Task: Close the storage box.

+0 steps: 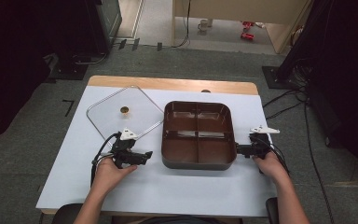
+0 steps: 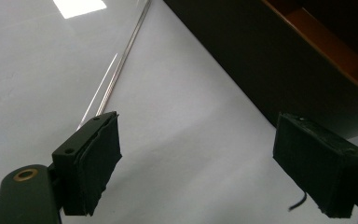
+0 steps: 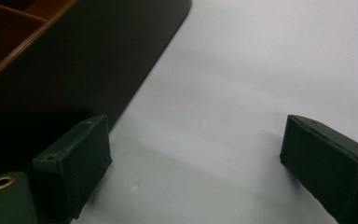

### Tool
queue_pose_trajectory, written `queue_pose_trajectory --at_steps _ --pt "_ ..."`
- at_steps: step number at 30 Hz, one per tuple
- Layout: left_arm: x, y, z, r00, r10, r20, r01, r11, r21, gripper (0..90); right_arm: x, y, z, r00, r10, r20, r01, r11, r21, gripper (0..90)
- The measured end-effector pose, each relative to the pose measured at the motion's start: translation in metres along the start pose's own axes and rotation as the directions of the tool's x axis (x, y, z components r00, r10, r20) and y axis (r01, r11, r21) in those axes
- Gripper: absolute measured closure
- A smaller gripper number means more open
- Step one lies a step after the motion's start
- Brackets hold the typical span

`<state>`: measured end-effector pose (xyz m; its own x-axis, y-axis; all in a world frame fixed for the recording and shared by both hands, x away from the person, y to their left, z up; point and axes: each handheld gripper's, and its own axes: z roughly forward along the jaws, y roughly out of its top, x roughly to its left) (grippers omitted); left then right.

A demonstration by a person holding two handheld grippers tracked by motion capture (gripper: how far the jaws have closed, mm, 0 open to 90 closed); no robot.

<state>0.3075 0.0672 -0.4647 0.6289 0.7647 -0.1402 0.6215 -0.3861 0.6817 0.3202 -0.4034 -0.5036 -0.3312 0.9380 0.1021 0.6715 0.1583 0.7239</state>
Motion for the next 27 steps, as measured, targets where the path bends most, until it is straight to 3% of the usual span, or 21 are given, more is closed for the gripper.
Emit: queue_pose_trajectory --at_steps 4,9,16,27 --pt "0.003 0.001 -0.002 0.9992 0.020 0.035 -0.020 0.9998 0.007 14.6 0.000 0.000 0.000 1.0000 0.000 0.000 0.000 1.000 0.000 7.9" --pt "0.010 0.010 -0.004 0.9993 -0.008 0.037 0.008 0.9997 -0.024 15.1 0.000 0.000 0.000 1.0000 0.000 0.000 0.000 1.000 0.000 7.9" --pt "0.020 0.020 0.000 1.0000 0.002 0.002 -0.002 0.9998 -0.019 15.8 0.000 0.000 0.000 1.0000 -0.001 0.000 0.001 1.000 -0.001 7.9" --pt "0.047 0.040 0.003 0.9985 -0.039 -0.037 0.038 0.9984 -0.041 16.0 0.000 0.000 0.000 1.0000 -0.001 0.000 0.001 1.000 0.000 7.9"
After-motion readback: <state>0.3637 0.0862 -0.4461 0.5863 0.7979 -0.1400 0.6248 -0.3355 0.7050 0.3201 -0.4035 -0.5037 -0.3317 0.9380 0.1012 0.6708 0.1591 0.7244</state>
